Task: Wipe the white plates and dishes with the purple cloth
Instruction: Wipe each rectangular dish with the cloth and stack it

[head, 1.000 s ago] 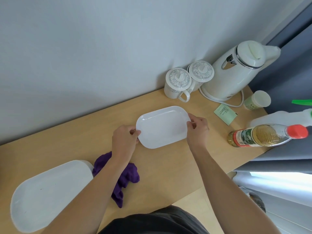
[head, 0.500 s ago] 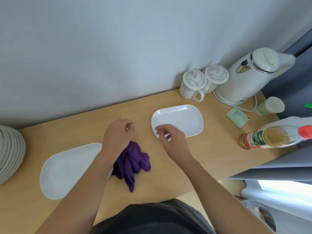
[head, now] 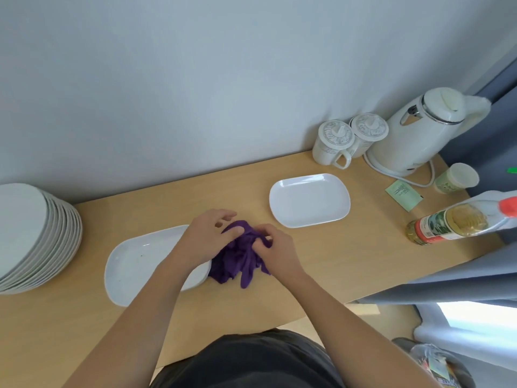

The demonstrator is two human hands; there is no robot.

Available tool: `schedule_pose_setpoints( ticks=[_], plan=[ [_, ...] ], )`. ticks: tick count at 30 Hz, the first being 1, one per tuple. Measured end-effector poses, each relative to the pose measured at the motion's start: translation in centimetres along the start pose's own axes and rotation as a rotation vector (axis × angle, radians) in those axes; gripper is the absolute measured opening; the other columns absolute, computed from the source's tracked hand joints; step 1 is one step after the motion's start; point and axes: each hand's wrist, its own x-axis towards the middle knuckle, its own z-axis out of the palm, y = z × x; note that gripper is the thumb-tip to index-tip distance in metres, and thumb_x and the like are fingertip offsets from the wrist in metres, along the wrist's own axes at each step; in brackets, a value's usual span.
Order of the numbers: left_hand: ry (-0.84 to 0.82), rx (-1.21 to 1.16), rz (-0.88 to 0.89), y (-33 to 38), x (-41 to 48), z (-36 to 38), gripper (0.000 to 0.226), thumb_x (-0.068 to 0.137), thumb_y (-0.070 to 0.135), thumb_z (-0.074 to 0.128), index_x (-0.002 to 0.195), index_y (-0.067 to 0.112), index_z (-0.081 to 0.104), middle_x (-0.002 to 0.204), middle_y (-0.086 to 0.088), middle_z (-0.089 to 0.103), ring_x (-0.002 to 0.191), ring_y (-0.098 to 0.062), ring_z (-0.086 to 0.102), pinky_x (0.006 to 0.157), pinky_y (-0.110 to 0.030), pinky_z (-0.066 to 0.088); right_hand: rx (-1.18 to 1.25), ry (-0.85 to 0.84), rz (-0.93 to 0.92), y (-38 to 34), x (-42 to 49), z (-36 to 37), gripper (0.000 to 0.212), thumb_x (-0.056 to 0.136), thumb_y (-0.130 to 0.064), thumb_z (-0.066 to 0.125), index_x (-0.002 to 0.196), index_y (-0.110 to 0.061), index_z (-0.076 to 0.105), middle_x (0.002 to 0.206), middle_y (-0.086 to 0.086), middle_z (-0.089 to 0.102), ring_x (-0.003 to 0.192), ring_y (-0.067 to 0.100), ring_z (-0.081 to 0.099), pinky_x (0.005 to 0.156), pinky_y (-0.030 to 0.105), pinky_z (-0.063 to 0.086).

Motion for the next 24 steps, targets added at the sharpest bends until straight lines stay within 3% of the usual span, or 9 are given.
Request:
schedule_pose_setpoints(
  ticks=[4, 7, 10, 12, 15, 17, 20, 22, 24],
  plan=[
    [-0.184, -0.117, 0.013, 0.8, 0.6, 1.2, 0.044, 0.09, 0.023, 0.071, 0.13, 0.037, 0.059, 0.115, 0.013, 0.067, 0.101, -0.013, 0.067, 0.088, -0.035, 0.057, 0.246, 0.138, 0.023, -1.2, -0.5, -2.0, 0.028, 0.093, -0.008, 0.055, 0.11, -0.027, 0.07, 0.097, -0.009, 0.074, 0.083, 0.009, 0.068, 0.067, 0.025, 0.053],
    [-0.054, -0.294, 0.042, 2.3, 1.4, 2.5, 0.036, 0.091, 0.004, 0.065, 0.112, 0.033, 0.069, 0.101, 0.0, 0.073, 0.087, -0.02, 0.072, 0.079, -0.036, 0.061, 0.214, 0.2, -0.07, -1.4, -1.2, -3.3, 0.033, 0.095, -0.01, 0.059, 0.123, -0.027, 0.067, 0.118, -0.008, 0.065, 0.107, 0.0, 0.06, 0.088, 0.017, 0.048],
    [-0.06, -0.491, 0.057, 4.6, 1.9, 3.7, 0.032, 0.093, -0.001, 0.062, 0.117, 0.019, 0.068, 0.103, -0.008, 0.073, 0.086, -0.018, 0.074, 0.078, -0.029, 0.06, 0.304, 0.158, -0.101, -1.3, -1.9, -4.7, 0.046, 0.097, -0.014, 0.065, 0.136, -0.035, 0.057, 0.128, -0.016, 0.062, 0.118, -0.002, 0.057, 0.099, 0.019, 0.046],
    [-0.116, -0.591, 0.062, 5.6, 2.5, 4.6, 0.031, 0.093, -0.002, 0.062, 0.119, 0.014, 0.067, 0.105, -0.011, 0.072, 0.091, -0.019, 0.074, 0.081, -0.028, 0.059, 0.423, 0.14, -0.1, -1.1, -2.1, -5.8, 0.052, 0.097, -0.007, 0.063, 0.141, -0.032, 0.051, 0.118, -0.022, 0.067, 0.099, 0.003, 0.066, 0.088, 0.023, 0.054],
    [-0.207, -0.649, 0.063, 6.8, 3.7, 6.0, 0.031, 0.094, 0.002, 0.062, 0.122, 0.016, 0.067, 0.108, -0.011, 0.071, 0.094, -0.021, 0.073, 0.083, -0.03, 0.059, 0.369, 0.288, -0.089, -0.4, -1.4, -7.4, 0.05, 0.096, -0.006, 0.063, 0.137, -0.033, 0.056, 0.107, -0.017, 0.071, 0.079, 0.023, 0.065, 0.07, 0.028, 0.057],
    [-0.209, -0.542, 0.101, 7.2, 4.4, 7.0, 0.034, 0.096, 0.006, 0.06, 0.125, 0.022, 0.065, 0.11, -0.003, 0.071, 0.092, -0.016, 0.073, 0.083, -0.028, 0.058, 0.277, 0.388, -0.045, 0.4, -0.2, -8.4, 0.05, 0.094, -0.009, 0.063, 0.134, -0.039, 0.058, 0.113, -0.012, 0.07, 0.091, 0.011, 0.067, 0.081, 0.035, 0.058],
    [-0.072, -0.07, 0.211, 6.2, 5.7, 8.3, 0.037, 0.095, 0.017, 0.06, 0.13, 0.029, 0.061, 0.124, 0.012, 0.064, 0.102, -0.007, 0.064, 0.09, -0.023, 0.05, 0.124, 0.536, 0.004, 1.1, 1.7, -10.4, 0.05, 0.093, -0.014, 0.062, 0.137, -0.039, 0.055, 0.126, -0.014, 0.061, 0.109, -0.008, 0.056, 0.093, 0.014, 0.044],
    [-0.025, 0.214, 0.256, 5.0, 6.7, 8.8, 0.039, 0.095, 0.02, 0.06, 0.134, 0.024, 0.06, 0.139, 0.012, 0.053, 0.112, -0.013, 0.06, 0.097, -0.025, 0.045, 0.04, 0.614, 0.054, 1.5, 2.9, -12.0, 0.05, 0.095, -0.017, 0.061, 0.14, -0.036, 0.049, 0.134, -0.012, 0.054, 0.107, -0.006, 0.053, 0.09, 0.01, 0.038],
    [-0.03, 0.381, 0.249, 3.8, 7.6, 9.3, 0.042, 0.095, 0.023, 0.061, 0.137, 0.02, 0.057, 0.15, 0.009, 0.043, 0.126, -0.015, 0.053, 0.104, -0.026, 0.04, -0.057, 0.632, 0.122, 2.5, 4.0, -13.3, 0.049, 0.097, -0.02, 0.057, 0.143, -0.032, 0.045, 0.144, -0.01, 0.045, 0.108, 0.005, 0.052, 0.09, 0.022, 0.041]
  ],
)
